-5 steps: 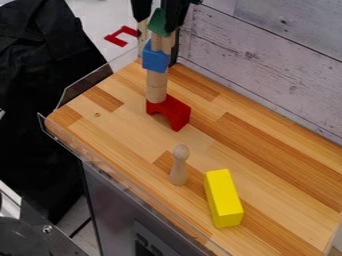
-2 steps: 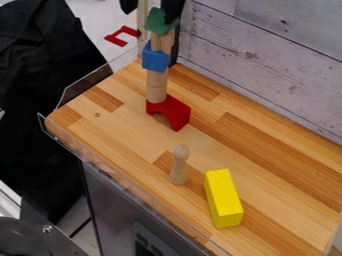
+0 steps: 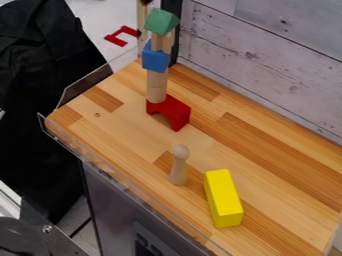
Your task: Put the green triangle on top of the plus sign
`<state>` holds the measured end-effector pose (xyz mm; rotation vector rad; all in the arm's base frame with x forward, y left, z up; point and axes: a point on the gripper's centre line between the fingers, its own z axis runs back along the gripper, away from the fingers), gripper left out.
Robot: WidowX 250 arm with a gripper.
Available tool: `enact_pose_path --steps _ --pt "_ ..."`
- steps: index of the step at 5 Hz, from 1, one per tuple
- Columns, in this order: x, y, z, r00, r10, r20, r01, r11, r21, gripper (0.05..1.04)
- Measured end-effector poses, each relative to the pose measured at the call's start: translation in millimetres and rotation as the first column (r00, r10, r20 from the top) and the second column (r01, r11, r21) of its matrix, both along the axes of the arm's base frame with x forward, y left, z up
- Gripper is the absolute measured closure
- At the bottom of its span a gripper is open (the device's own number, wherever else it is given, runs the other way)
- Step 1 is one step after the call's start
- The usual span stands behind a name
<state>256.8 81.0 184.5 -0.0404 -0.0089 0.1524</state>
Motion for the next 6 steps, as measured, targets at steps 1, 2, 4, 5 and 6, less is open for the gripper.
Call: enact_pose_path --steps 1,2,4,5,6 --pt "-28 -6 -3.5 0.999 -0.044 -0.026 0.044 0.999 0.019 0.085" --pt "-49 -13 -15.8 0.994 -0.086 -0.070 0.089 0.996 0.030 0.085" --pt "-64 -32 -41.4 0.975 -0.171 -0.143 0.181 0.982 0.061 0.085" --pt "-54 -38 -53.5 0.977 -0.155 -0.148 0.166 0.984 0.064 0.085" --pt "-54 -38 -53.9 0.977 -0.149 -0.149 0.160 0.985 0.064 0.085"
